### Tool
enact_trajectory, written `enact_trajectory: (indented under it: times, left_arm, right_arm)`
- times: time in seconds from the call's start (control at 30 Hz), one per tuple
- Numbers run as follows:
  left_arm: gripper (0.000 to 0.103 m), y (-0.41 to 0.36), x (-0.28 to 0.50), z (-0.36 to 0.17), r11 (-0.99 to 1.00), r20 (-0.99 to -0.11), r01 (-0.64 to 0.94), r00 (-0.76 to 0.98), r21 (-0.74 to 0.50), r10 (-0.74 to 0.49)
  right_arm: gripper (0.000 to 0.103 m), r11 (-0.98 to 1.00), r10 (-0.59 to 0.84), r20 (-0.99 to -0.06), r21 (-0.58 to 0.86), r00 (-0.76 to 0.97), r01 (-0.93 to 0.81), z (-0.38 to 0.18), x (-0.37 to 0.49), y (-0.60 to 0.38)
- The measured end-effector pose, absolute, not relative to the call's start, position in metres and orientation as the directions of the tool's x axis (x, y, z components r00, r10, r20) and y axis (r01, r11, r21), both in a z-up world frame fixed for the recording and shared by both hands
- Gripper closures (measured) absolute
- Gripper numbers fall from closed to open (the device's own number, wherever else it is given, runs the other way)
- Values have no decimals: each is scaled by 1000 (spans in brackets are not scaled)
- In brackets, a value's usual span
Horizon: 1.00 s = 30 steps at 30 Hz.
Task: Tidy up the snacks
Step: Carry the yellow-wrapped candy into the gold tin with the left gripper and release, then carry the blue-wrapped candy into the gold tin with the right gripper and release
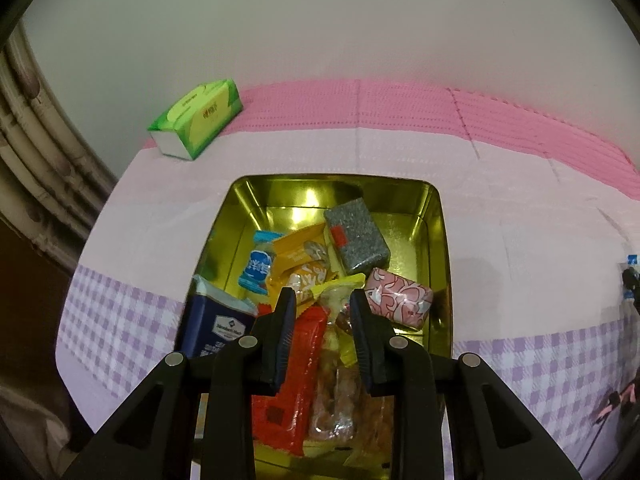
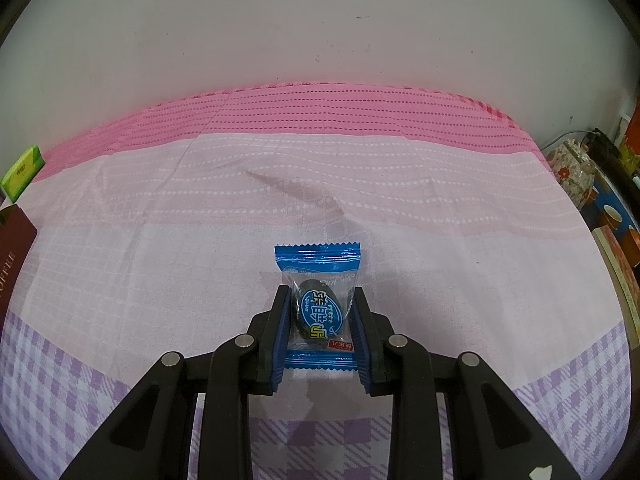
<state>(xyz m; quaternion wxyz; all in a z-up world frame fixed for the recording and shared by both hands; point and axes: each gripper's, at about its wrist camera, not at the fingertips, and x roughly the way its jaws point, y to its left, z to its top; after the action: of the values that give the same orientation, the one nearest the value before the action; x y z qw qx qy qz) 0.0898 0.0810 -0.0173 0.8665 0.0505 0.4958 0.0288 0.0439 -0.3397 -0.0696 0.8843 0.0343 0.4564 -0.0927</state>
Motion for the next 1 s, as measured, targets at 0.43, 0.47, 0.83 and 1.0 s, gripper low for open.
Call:
enact_trajectory:
  times: [0.43,0.47,0.83,1.0]
  left_arm:
    - [64,96,62,-8,984,-806,3,574,177,144]
    - [64,97,61,-8,983,-804,4,576,181,146]
    - [60,110,44,-10,979,-791,-11,588,202,170]
    - [58,119,42,-12,979,-788,-34,587,202,183]
  right_arm:
    - [77,978,-152,-828,-49,540,201,-70,47,-338]
    - [77,977,-152,-831,-46,535,206,-70,48,-339]
    - [78,978,-159,-850,-66,503,198,-65,53,-333]
    - [78,982,-144,-842,-57,520,180,-53,56,-323]
